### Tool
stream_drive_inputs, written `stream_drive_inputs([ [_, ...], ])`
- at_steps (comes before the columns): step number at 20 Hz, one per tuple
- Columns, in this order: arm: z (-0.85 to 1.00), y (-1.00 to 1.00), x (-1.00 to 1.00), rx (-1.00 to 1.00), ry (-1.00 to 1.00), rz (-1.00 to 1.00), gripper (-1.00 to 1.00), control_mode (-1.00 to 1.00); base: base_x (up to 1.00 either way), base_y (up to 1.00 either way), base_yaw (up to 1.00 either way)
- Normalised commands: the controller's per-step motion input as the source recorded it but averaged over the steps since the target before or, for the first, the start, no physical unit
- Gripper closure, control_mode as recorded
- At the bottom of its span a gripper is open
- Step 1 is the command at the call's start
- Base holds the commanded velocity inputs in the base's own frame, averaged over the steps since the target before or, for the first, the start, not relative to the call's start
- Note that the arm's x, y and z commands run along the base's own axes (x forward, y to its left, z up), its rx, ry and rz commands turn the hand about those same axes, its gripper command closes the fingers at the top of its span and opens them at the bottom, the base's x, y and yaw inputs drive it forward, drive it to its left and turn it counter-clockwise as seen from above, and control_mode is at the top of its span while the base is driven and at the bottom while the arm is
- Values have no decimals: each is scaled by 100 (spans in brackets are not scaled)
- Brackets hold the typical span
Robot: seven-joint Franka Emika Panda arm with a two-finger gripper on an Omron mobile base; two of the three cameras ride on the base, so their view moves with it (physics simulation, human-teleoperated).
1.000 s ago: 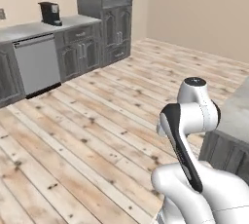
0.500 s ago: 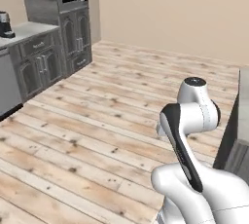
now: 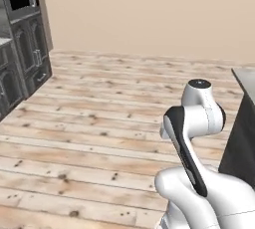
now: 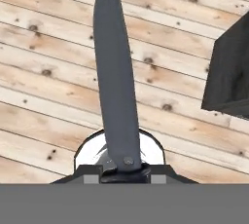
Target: Retrieve the butter from the fridge and place it on a plate on the dining table. Then retrieve the butter knife by the fridge and place it near the plate.
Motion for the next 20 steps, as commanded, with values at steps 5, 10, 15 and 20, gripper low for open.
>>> stream_drive_inputs([
  [5,0,0,0,0,0,0,100,100,100,78,-53],
  [10,0,0,0,0,0,0,100,100,100,77,-53],
  [15,0,0,0,0,0,0,100,100,100,76,-53],
  [20,0,0,0,0,0,0,100,100,100,70,-55],
])
